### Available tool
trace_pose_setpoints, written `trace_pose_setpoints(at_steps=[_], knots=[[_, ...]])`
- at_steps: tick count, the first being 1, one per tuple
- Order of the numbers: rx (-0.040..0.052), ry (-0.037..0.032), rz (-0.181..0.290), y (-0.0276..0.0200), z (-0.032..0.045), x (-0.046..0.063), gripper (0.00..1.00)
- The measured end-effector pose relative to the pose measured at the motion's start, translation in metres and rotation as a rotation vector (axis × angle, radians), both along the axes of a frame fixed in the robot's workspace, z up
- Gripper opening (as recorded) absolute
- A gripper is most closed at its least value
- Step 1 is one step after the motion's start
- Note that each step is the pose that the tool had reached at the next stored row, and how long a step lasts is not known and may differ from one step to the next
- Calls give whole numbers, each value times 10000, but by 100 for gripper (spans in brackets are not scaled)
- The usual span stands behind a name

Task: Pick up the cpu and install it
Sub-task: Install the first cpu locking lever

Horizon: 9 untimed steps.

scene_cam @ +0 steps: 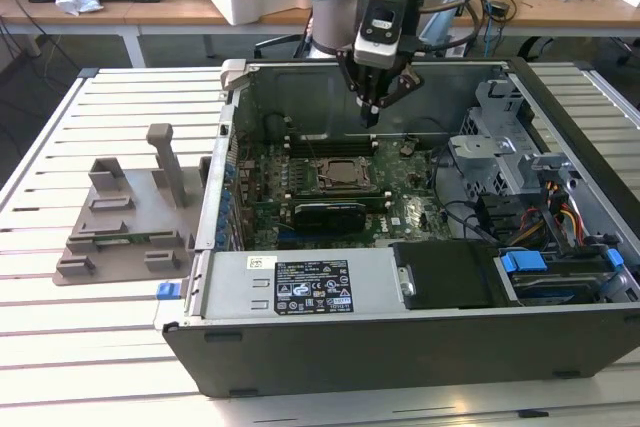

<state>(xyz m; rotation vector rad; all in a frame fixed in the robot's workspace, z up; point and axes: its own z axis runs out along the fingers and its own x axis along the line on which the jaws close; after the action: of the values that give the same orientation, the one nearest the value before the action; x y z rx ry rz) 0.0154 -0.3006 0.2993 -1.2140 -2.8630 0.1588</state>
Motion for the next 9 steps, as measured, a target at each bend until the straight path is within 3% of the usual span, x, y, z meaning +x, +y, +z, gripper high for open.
trace_pose_setpoints(at_steps=[9], knots=[[1, 0, 1791, 0, 0, 0, 11]])
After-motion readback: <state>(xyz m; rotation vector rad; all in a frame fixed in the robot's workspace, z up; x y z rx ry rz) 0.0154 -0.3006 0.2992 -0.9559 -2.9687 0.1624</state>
